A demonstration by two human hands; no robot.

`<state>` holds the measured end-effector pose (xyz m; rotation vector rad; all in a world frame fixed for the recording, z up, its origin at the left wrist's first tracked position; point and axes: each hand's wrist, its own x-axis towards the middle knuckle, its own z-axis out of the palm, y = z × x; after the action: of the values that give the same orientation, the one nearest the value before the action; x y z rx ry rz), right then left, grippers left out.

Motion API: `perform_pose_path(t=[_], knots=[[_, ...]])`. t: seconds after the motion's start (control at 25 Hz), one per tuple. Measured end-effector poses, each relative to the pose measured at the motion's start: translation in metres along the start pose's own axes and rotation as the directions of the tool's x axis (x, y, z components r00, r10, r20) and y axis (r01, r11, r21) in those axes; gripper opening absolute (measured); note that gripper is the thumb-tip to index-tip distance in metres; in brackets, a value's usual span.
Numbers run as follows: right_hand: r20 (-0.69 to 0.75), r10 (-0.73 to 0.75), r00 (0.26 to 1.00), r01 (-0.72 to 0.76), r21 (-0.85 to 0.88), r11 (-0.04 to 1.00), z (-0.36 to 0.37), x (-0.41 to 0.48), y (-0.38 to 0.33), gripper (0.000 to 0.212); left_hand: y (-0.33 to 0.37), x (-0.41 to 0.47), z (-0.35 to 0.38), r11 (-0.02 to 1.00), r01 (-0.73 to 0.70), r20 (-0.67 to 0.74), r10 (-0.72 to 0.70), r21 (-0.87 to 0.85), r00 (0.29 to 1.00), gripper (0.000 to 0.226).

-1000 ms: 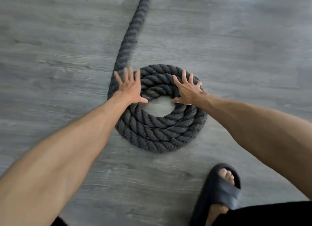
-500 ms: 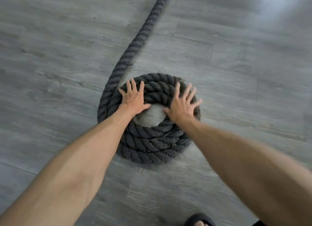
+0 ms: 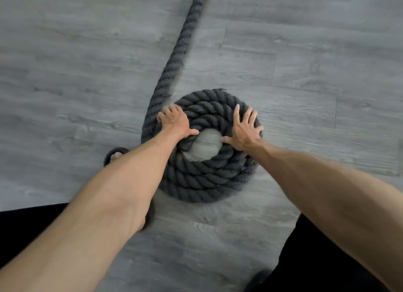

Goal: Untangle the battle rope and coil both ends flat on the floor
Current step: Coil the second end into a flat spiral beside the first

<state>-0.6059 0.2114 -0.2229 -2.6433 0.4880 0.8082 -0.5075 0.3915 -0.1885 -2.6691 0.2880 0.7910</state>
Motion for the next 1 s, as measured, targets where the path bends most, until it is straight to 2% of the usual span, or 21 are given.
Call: perform_pose_path(t=[0.2,0.28,0.36,0.44,0.48,0.56,0.6,0.64,0.72,0.76,0.8,0.84,0.88,1.0], knots=[[0.049,-0.193,0.98,0.199,-0.202,0.959,-0.073,0.094,-0.007,0.129,-0.006,0.053,-0.044,0.997,0.072,0.234,-0.075,0.021,0.969,0.125],[0.069,-0.223,0.972,0.233,-0.264,0.936,-0.093,0.119,-0.019,0.133,-0.011,0.073,-0.057,0.999,0.037,0.322,-0.035,0.001,0.946,0.122],[0.055,-0.226,0.973,0.231,-0.312,0.922,-0.107,0.134,-0.031,0.134,-0.017,0.088,-0.066,0.994,-0.05,0.385,0.009,0.097,0.923,0.121],[0.045,-0.205,0.978,0.208,-0.347,0.914,-0.111,0.137,-0.041,0.135,-0.022,0.1,-0.076,0.985,-0.075,0.395,0.008,0.155,0.919,0.117],[0.039,-0.199,0.979,0.2,-0.348,0.916,-0.111,0.137,-0.044,0.135,-0.024,0.103,-0.086,0.986,-0.081,0.355,0.025,0.144,0.934,0.116],[-0.003,-0.199,0.98,0.187,-0.327,0.926,-0.109,0.134,-0.042,0.135,-0.018,0.115,-0.104,0.974,-0.204,0.098,0.195,0.094,0.976,0.121],[-0.039,-0.195,0.98,0.173,-0.313,0.934,-0.107,0.131,-0.041,0.135,-0.009,0.126,-0.111,0.942,-0.322,-0.03,0.326,0.094,0.945,0.128],[-0.075,-0.175,0.982,0.148,-0.281,0.948,-0.106,0.128,-0.039,0.135,0.003,0.135,-0.115,0.904,-0.42,-0.079,0.426,0.08,0.901,0.136],[-0.189,-0.024,0.982,-0.003,-0.14,0.99,-0.093,0.115,-0.036,0.131,0.024,0.146,-0.109,0.848,-0.525,-0.012,0.527,0.065,0.85,0.145],[-0.259,0.135,0.956,-0.151,-0.045,0.987,-0.077,0.102,-0.037,0.128,0.028,0.152,-0.099,0.833,-0.547,-0.014,0.549,0.082,0.835,0.145],[-0.287,0.329,0.9,-0.32,0.078,0.944,-0.06,0.088,-0.039,0.128,0.029,0.156,-0.091,0.819,-0.563,-0.057,0.57,0.107,0.819,0.142],[-0.241,0.498,0.833,-0.458,0.202,0.865,-0.043,0.072,-0.045,0.128,0.026,0.16,-0.088,0.809,-0.575,-0.109,0.587,0.123,0.802,0.138],[-0.146,0.604,0.784,-0.551,0.284,0.785,-0.027,0.056,-0.054,0.128,0.022,0.163,-0.088,0.797,-0.589,-0.14,0.604,0.136,0.785,0.135],[-0.011,0.71,0.704,-0.676,0.297,0.674,-0.008,0.042,-0.082,0.118,0.014,0.167,-0.092,0.794,-0.586,-0.145,0.606,0.159,0.782,0.131]])
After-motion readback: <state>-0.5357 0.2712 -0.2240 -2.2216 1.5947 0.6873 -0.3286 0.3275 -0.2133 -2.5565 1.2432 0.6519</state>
